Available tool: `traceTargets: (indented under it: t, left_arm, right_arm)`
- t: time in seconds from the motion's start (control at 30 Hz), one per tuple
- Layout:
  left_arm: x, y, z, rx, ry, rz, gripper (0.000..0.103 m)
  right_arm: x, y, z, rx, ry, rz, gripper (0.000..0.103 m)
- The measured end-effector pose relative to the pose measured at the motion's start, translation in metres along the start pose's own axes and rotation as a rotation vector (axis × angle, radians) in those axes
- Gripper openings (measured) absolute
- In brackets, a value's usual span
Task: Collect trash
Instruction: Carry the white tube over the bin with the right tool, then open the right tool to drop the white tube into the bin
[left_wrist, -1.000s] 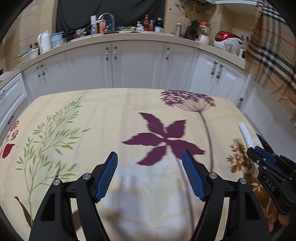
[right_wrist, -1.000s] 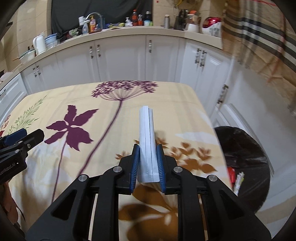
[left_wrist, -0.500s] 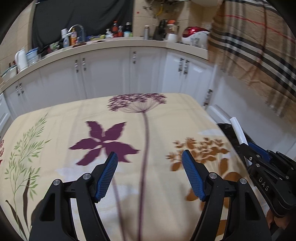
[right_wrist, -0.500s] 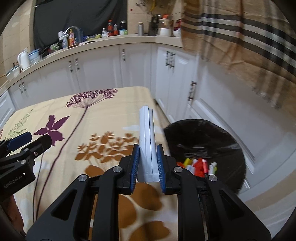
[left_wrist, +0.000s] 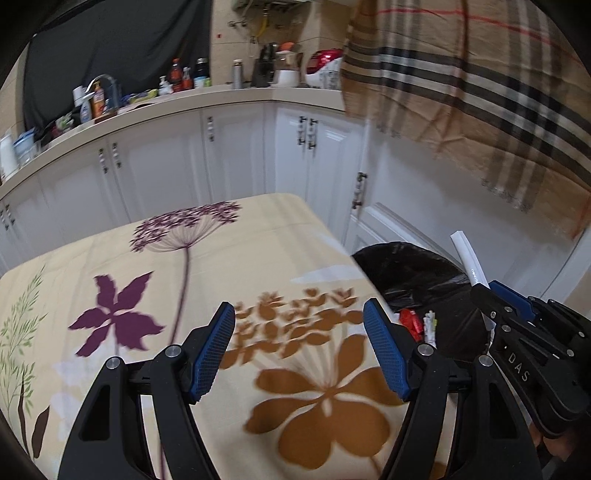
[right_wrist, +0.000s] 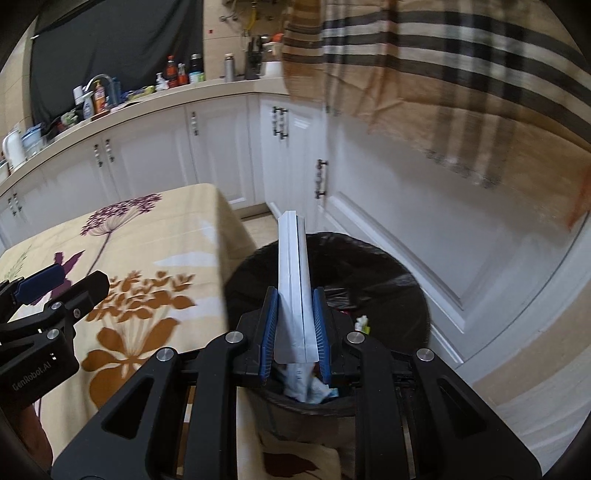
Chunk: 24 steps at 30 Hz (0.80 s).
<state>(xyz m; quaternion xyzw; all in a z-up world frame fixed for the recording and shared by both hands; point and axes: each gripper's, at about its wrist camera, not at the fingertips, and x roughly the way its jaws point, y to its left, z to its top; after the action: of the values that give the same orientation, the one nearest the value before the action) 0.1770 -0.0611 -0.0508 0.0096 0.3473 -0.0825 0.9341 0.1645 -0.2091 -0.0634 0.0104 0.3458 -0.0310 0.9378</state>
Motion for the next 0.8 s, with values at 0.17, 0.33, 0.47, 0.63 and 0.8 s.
traceTargets:
  t: [0.17,0.33,0.47,0.63,0.8]
  left_arm:
    - [0.009,-0.021,0.007,0.03,-0.001,-0.017,0.07]
    - [0.02,-0.039,0.014,0.055,-0.002,-0.026,0.071]
    - [0.029,-0.049,0.018,0.072,0.003,-0.029,0.071]
    - [0.038,-0.059,0.023,0.088,0.003,-0.032,0.071]
    - [0.044,-0.064,0.026,0.098,0.003,-0.033,0.071]
  right_arm:
    - [0.005,-0.018,0.0,0.022,0.002,-0.022,0.019]
    - [0.016,-0.035,0.001,0.047,0.008,-0.034,0.019]
    - [0.025,-0.044,0.004,0.057,0.009,-0.041,0.019]
    - [0.039,-0.053,0.01,0.061,0.005,-0.054,0.019]
    - [0.052,-0.058,0.016,0.069,0.009,-0.06,0.037]
